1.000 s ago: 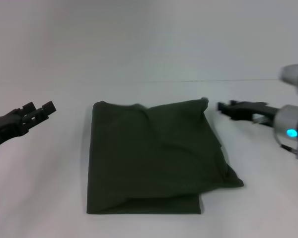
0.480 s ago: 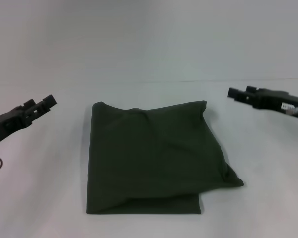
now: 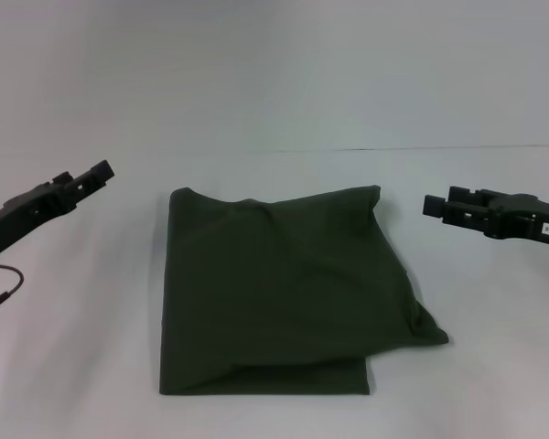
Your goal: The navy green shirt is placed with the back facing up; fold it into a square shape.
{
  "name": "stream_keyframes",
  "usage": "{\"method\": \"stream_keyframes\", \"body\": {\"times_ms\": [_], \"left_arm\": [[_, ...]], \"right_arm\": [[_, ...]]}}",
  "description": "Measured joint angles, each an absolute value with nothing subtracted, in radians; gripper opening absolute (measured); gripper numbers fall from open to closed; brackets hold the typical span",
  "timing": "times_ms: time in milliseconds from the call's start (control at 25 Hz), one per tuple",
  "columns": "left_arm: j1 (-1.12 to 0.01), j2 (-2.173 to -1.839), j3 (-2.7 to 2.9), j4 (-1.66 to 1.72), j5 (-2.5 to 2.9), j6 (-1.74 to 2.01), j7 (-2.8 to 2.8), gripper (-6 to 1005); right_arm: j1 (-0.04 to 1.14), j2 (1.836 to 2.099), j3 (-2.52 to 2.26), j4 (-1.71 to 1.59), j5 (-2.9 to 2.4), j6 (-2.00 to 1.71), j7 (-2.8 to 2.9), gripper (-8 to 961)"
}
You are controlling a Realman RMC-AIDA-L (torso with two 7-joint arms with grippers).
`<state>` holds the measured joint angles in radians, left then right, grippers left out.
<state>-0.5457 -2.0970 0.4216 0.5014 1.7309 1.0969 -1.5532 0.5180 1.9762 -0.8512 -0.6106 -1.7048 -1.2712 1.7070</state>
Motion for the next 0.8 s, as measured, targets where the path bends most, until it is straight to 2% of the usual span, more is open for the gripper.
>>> {"method": "stream_keyframes", "body": {"times_ms": [320,800], "left_arm": [[-0.575,-2.096,0.465,0.475,1.732,1.058,-1.560,842],[-0.592,-2.097,0.680,0.473,1.732,0.926,-1.620,842]], "right_arm": [[0.531,1.968,-0.848,-0.619,-1.756,-1.272,1.791,728],[0.580,1.983,-0.853,-0.649,-1.855,-1.301,1.940,726]]}}
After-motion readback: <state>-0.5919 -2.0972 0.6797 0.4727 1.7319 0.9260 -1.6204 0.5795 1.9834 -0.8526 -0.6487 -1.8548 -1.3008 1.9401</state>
